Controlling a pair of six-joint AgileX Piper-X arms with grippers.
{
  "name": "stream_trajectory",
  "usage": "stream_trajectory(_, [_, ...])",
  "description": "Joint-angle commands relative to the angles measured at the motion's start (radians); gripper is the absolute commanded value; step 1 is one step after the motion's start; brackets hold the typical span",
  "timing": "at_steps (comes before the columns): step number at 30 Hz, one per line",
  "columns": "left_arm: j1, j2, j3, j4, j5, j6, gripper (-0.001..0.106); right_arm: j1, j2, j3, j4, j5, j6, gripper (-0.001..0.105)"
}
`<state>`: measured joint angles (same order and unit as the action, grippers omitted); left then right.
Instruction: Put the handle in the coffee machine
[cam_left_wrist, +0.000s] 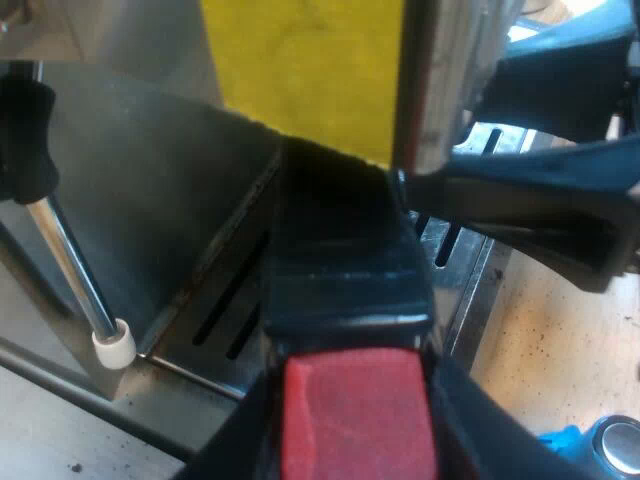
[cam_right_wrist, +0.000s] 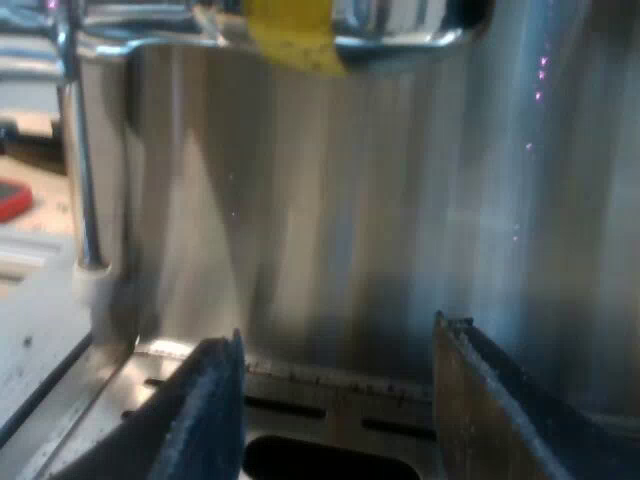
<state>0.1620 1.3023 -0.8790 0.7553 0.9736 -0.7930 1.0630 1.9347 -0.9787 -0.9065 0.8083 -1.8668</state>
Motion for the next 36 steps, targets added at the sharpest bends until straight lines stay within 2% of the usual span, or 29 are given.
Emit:
stream_trajectory(1, [-0.001,-0.033,-0.026,0.003,0.192,0.043,0.0,-0.012,0.023,-0.015,-0.063,0.003,-0.026,0.037])
stream_trajectory(11, [-0.001,-0.033,-0.026,0.003,0.192,0.043,0.0,-0.046,0.085,-0.109,-0.085,0.025,-0.026,0.036])
stream_trajectory(16, [-0.001,-0.033,-0.026,0.003,0.192,0.043,0.0,-0.059,0.097,-0.158,-0.087,0.024,-0.046,0.036])
stream_trajectory(26, [-0.001,-0.033,-0.026,0.003,0.186,0.043,0.0,-0.059,0.097,-0.2,-0.108,0.025,-0.048,0.036])
stream_trajectory(31, [-0.001,-0.033,-0.026,0.003,0.186,0.043,0.0,-0.059,0.097,-0.212,-0.17,0.035,-0.121,0.036])
stream_trajectory(36, [-0.001,-0.033,-0.026,0.003,0.186,0.043,0.0,-0.059,0.097,-0.212,-0.217,0.056,-0.136,0.036])
